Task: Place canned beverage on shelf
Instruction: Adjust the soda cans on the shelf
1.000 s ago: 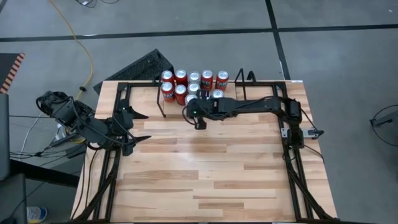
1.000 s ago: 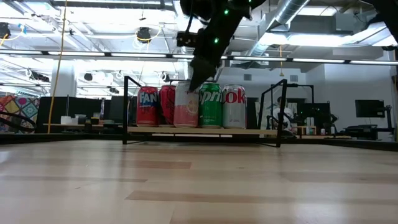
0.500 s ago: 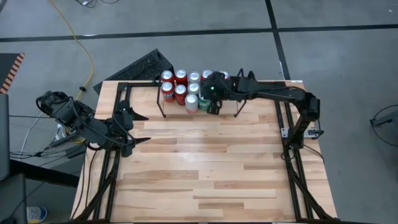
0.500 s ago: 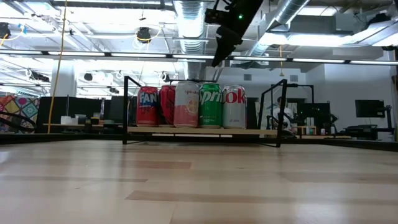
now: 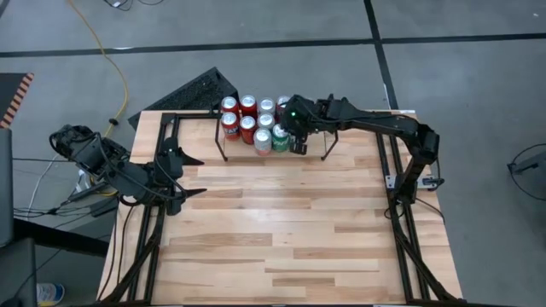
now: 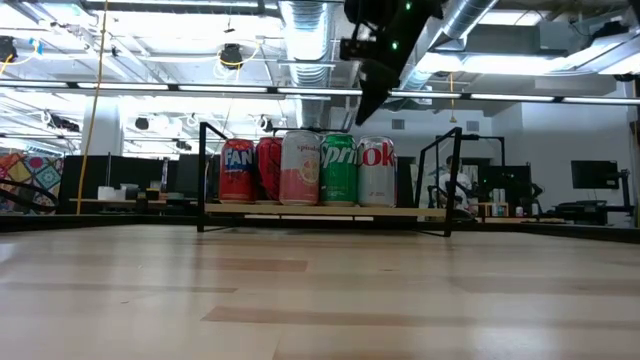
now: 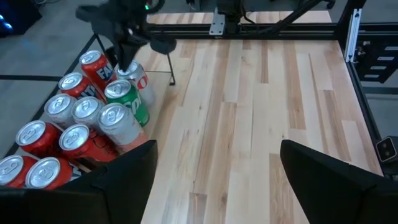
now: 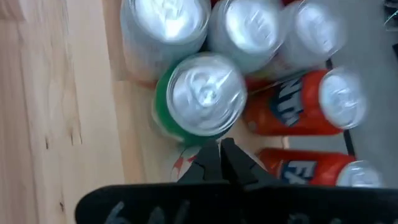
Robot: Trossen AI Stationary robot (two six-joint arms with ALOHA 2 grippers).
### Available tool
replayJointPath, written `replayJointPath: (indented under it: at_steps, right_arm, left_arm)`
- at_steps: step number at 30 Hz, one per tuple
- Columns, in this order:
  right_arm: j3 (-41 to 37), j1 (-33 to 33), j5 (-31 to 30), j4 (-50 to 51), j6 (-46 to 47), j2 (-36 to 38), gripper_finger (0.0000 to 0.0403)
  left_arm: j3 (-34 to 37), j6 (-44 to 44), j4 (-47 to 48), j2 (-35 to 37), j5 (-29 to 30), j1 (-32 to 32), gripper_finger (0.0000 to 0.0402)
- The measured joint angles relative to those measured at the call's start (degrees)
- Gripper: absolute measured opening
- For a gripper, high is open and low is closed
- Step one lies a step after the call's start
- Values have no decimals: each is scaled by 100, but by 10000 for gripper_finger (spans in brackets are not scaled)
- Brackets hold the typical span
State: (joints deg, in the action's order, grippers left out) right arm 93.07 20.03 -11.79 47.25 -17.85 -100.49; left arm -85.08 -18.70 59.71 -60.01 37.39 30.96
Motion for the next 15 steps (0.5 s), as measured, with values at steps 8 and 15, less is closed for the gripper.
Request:
replayJointPath:
  at_steps: [8, 15]
  right_arm:
    - [-415, -3, -16, -177, 14, -1, 0]
    - [-576, 39, -50, -207, 132, 24, 0]
  left_arm:
    - [0, 2, 1, 0, 2, 0, 325]
    - [0, -49, 0, 0, 2, 0, 325]
